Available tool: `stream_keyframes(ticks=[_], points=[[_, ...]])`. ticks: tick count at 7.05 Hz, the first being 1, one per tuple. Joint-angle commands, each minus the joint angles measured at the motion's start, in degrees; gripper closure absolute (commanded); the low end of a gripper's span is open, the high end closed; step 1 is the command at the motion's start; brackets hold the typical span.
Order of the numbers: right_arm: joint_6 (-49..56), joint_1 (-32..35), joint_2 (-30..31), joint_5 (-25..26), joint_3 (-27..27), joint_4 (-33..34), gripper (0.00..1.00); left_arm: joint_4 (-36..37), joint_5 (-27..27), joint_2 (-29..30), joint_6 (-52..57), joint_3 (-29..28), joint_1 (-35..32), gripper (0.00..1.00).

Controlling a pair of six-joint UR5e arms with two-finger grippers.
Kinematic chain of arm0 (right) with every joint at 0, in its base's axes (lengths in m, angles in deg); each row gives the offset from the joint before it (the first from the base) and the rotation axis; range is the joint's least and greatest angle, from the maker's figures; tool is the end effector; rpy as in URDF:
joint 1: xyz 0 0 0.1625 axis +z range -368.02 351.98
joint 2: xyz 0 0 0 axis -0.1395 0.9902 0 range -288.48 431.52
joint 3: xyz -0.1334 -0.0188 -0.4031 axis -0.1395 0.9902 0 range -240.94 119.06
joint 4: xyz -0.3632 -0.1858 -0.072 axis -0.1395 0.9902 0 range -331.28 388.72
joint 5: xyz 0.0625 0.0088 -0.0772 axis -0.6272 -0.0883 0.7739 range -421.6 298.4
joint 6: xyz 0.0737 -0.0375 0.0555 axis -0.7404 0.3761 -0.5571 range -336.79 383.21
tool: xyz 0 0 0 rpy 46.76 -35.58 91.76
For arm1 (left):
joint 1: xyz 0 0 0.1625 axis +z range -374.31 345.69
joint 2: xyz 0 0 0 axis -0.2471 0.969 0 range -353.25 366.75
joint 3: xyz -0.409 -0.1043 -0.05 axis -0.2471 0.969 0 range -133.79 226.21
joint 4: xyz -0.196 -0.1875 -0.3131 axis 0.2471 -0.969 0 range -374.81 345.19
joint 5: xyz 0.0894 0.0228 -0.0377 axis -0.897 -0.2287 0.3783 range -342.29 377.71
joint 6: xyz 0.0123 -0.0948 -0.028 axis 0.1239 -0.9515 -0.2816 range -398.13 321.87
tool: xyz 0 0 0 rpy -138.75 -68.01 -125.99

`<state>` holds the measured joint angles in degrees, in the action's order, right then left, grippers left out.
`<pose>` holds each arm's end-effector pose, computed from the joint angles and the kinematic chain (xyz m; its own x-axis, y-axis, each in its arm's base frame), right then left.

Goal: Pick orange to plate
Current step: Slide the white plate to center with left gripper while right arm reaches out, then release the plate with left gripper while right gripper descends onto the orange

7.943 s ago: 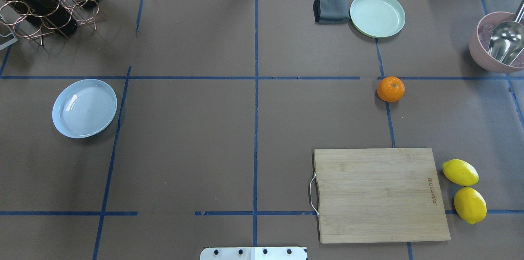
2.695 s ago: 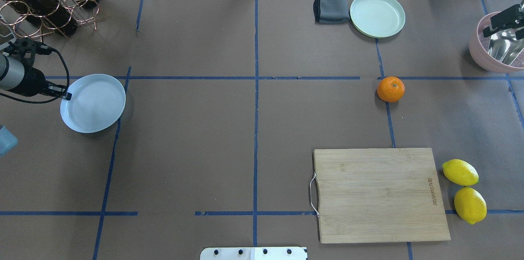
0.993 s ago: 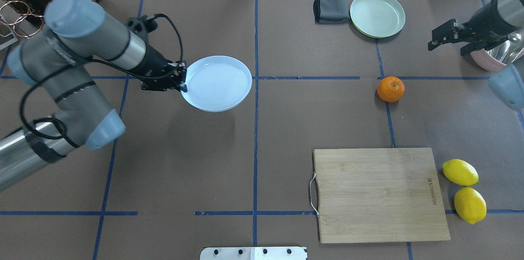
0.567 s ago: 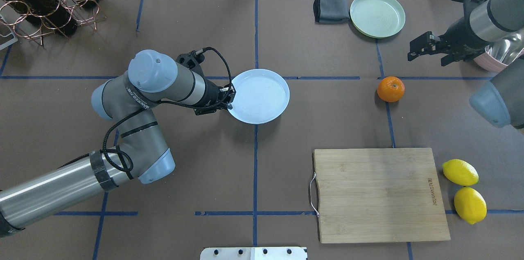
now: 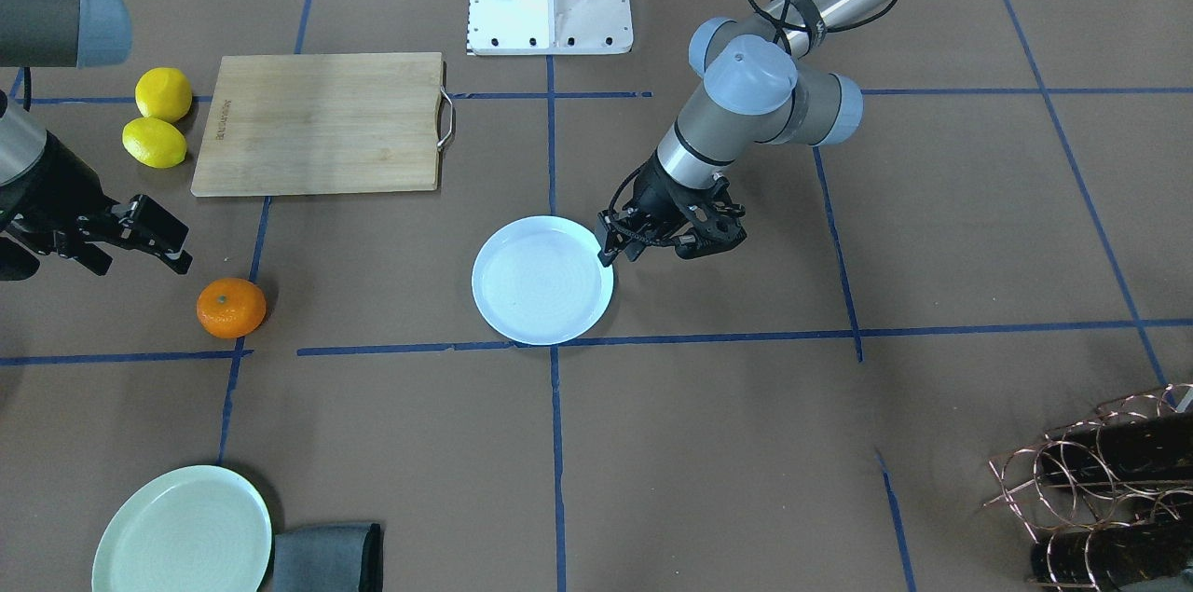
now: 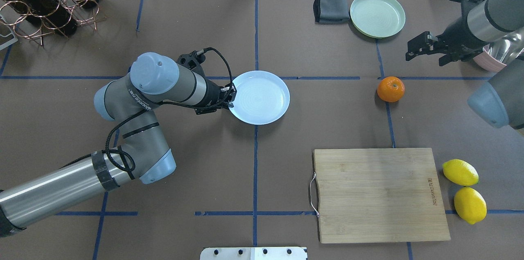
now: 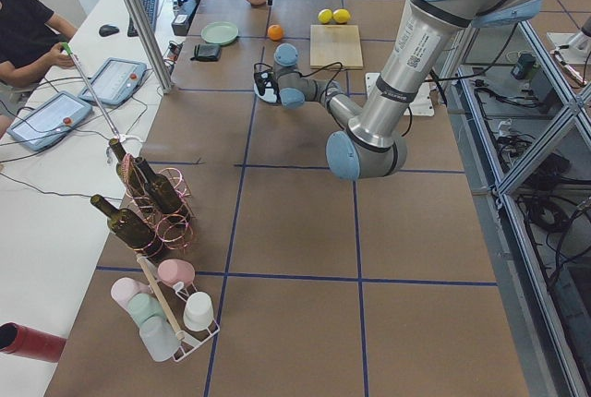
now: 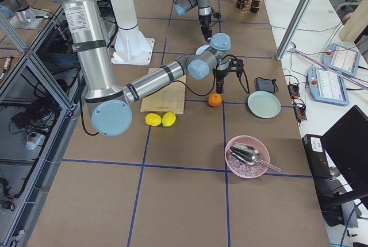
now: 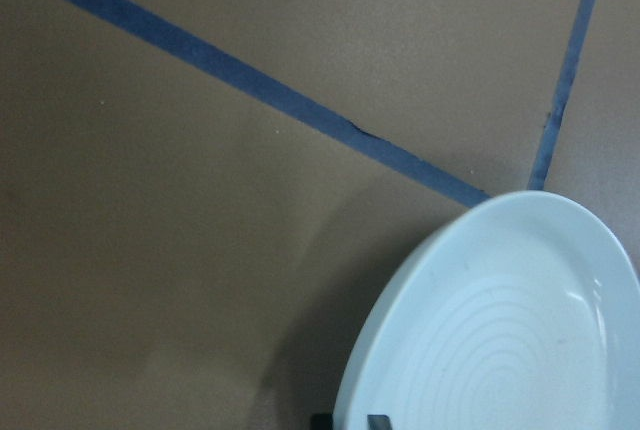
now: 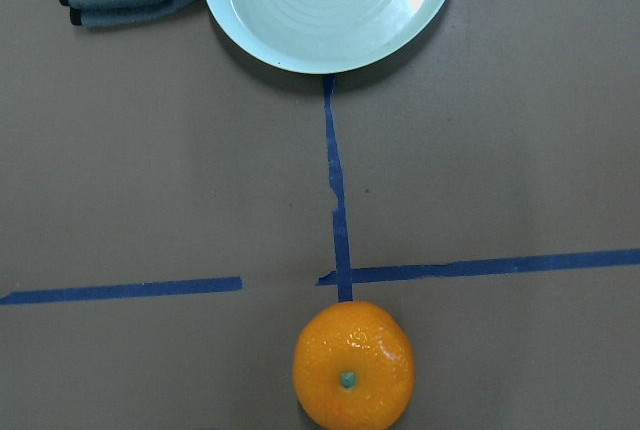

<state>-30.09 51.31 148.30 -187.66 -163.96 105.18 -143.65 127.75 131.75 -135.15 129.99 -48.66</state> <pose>-0.2302 -0.5345 0.4010 0.6150 0.0901 0.7834 -0.1692 0.9854 0.0196 0.5319 -0.4836 0.2654 0.2790 -0.3299 -0.9018 0.3049 0.9210 -0.2426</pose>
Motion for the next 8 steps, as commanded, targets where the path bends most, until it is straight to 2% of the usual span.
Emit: stream_keyframes(ticks=[1, 2, 4, 8], points=[[-1.3, -4.0, 0.6, 5.1, 0.0, 0.0, 0.0, 0.8, 4.5, -1.2, 0.1, 3.1, -2.9, 0.0], [-1.2, -5.5, 1.2, 7.6, 0.1, 0.0, 0.0, 0.8, 7.5, -1.3, 0.1, 3.9, -5.0, 0.0], [-1.0, -9.8, 0.2, 11.4, 1.8, 0.0, 0.0, 0.8, 7.8, -1.4, 1.4, 4.0, -5.8, 0.0], [-0.3, -11.5, -2.3, 14.8, 7.3, 0.0, 0.0, 0.8, 7.7, -1.4, 1.4, 4.0, -5.9, 0.0]])
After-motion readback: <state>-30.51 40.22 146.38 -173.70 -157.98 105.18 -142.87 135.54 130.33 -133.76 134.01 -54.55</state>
